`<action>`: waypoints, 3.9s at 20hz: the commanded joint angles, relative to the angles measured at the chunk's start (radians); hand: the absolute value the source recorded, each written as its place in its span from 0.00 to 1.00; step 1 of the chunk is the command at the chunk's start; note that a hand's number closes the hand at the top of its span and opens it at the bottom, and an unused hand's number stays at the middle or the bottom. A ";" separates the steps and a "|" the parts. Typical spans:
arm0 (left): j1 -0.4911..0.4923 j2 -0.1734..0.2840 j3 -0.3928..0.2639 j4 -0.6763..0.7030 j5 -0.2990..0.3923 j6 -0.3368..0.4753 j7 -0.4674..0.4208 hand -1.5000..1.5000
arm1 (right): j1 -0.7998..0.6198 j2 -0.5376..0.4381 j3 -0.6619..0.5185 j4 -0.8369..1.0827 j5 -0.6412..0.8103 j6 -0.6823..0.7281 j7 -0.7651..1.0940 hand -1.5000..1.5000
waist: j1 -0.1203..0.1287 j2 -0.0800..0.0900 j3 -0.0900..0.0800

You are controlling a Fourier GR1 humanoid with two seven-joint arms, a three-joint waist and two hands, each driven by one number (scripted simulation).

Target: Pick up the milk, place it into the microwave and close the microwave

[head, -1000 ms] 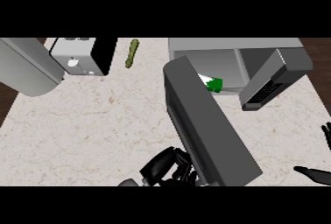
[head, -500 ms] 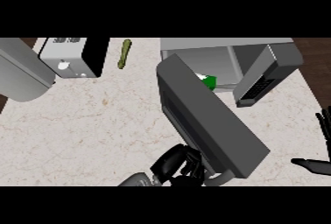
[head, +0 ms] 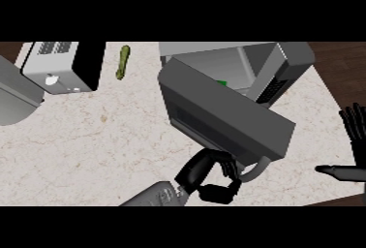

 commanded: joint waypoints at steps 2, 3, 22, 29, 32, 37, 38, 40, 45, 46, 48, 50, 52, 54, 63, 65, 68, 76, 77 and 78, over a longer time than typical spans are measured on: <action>-0.104 -0.014 -0.006 0.009 0.088 0.056 0.007 1.00 | -0.028 0.011 0.030 -0.042 -0.020 0.100 -0.027 0.00 | -0.041 0.010 0.000; -0.118 -0.014 -0.003 0.024 0.093 0.057 -0.007 1.00 | -0.044 -0.034 0.019 -0.057 -0.039 0.129 0.004 0.00 | -0.052 0.009 -0.002; -0.465 -0.014 0.108 0.175 0.239 0.182 -0.036 1.00 | -0.135 -0.059 0.080 -0.199 -0.123 0.162 0.129 0.00 | -0.188 0.056 0.008; -0.552 -0.014 0.141 0.247 0.282 0.192 -0.039 1.00 | -0.172 -0.068 0.093 -0.237 -0.168 0.194 0.174 0.00 | -0.219 0.074 0.011; -0.579 -0.014 0.153 0.275 0.302 0.199 -0.037 1.00 | -0.193 -0.084 0.103 -0.260 -0.177 0.210 0.194 0.00 | -0.234 0.079 0.010; -0.611 -0.013 0.158 0.298 0.326 0.206 -0.035 1.00 | -0.223 -0.066 0.138 -0.292 -0.219 0.263 0.239 0.00 | -0.242 0.088 0.013; -0.608 -0.013 0.158 0.296 0.329 0.214 -0.045 1.00 | -0.221 -0.075 0.142 -0.293 -0.222 0.275 0.248 0.00 | -0.244 0.088 0.014; -0.610 -0.013 0.151 0.298 0.333 0.222 -0.049 1.00 | -0.234 -0.071 0.150 -0.305 -0.232 0.279 0.265 0.00 | -0.242 0.090 0.014; -0.614 -0.013 0.155 0.299 0.358 0.240 -0.052 1.00 | -0.256 -0.098 0.197 -0.369 -0.224 0.328 0.297 1.00 | -0.256 0.085 0.013; -0.616 -0.013 0.145 0.292 0.357 0.238 -0.054 1.00 | -0.262 -0.097 0.225 -0.392 -0.214 0.353 0.301 1.00 | -0.250 0.081 0.013; -0.619 -0.013 0.147 0.298 0.362 0.245 -0.056 1.00 | -0.288 -0.109 0.250 -0.438 -0.211 0.386 0.305 1.00 | -0.245 0.080 0.013; -0.622 -0.013 0.146 0.298 0.371 0.248 -0.057 1.00 | -0.283 -0.114 0.271 -0.469 -0.212 0.406 0.311 1.00 | -0.260 0.078 0.015; -0.620 -0.013 0.146 0.306 0.377 0.254 -0.063 1.00 | -0.283 -0.110 0.287 -0.501 -0.222 0.410 0.325 1.00 | -0.266 0.078 0.015; -0.616 -0.013 0.143 0.310 0.382 0.267 -0.063 1.00 | -0.282 -0.111 0.302 -0.531 -0.228 0.414 0.338 1.00 | -0.278 0.078 0.016; -0.604 -0.012 0.132 0.306 0.396 0.308 -0.085 1.00 | -0.268 -0.110 0.352 -0.646 -0.269 0.415 0.395 1.00 | -0.307 0.076 0.016; -0.608 -0.012 0.134 0.308 0.402 0.311 -0.080 1.00 | -0.269 -0.109 0.361 -0.668 -0.279 0.416 0.406 1.00 | -0.304 0.078 0.016; -0.604 -0.012 0.139 0.306 0.412 0.325 -0.082 1.00 | -0.258 -0.105 0.366 -0.698 -0.293 0.406 0.418 1.00 | -0.314 0.077 0.016; -0.589 -0.011 0.133 0.300 0.418 0.354 -0.103 1.00 | -0.235 -0.114 0.381 -0.762 -0.326 0.408 0.448 1.00 | -0.327 0.082 0.016; -0.598 -0.011 0.138 0.298 0.418 0.356 -0.105 1.00 | -0.229 -0.110 0.384 -0.772 -0.331 0.405 0.451 1.00 | -0.330 0.079 0.016; -0.561 -0.011 0.243 0.305 0.461 0.488 -0.134 1.00 | -0.218 -0.118 0.376 -0.769 -0.330 0.393 0.459 1.00 | -0.284 0.070 0.009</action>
